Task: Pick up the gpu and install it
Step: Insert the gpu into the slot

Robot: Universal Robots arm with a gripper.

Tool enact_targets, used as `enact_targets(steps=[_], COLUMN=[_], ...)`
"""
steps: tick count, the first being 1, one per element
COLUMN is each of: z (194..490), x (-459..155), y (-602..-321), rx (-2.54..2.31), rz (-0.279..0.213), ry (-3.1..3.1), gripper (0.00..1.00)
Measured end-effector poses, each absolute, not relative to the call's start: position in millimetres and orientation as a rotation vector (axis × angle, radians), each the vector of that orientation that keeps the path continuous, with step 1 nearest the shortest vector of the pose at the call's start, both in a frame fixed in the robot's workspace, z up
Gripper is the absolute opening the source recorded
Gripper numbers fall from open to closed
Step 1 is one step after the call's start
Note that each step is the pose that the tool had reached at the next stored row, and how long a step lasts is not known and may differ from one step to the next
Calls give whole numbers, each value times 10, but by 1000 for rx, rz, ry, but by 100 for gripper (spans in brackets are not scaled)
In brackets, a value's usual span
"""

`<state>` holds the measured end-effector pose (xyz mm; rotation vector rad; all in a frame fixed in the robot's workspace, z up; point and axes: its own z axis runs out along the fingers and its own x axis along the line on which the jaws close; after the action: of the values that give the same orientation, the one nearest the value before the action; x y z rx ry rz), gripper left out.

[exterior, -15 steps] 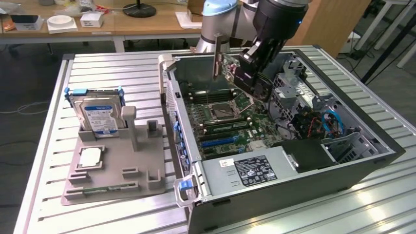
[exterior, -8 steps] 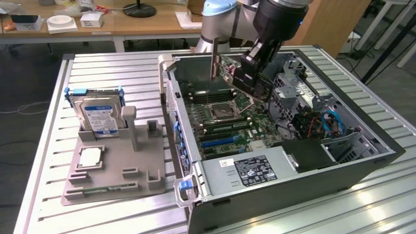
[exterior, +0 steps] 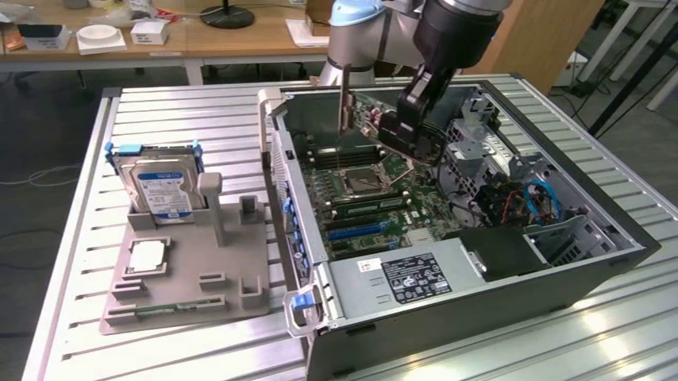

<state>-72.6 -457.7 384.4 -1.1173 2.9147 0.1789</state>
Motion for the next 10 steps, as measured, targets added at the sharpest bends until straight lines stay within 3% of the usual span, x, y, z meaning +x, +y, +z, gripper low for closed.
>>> enact_targets(steps=[10], z=[3816], x=[-698], y=[-4577], rx=[-1311], rz=[181], ry=[2841], gripper=[28])
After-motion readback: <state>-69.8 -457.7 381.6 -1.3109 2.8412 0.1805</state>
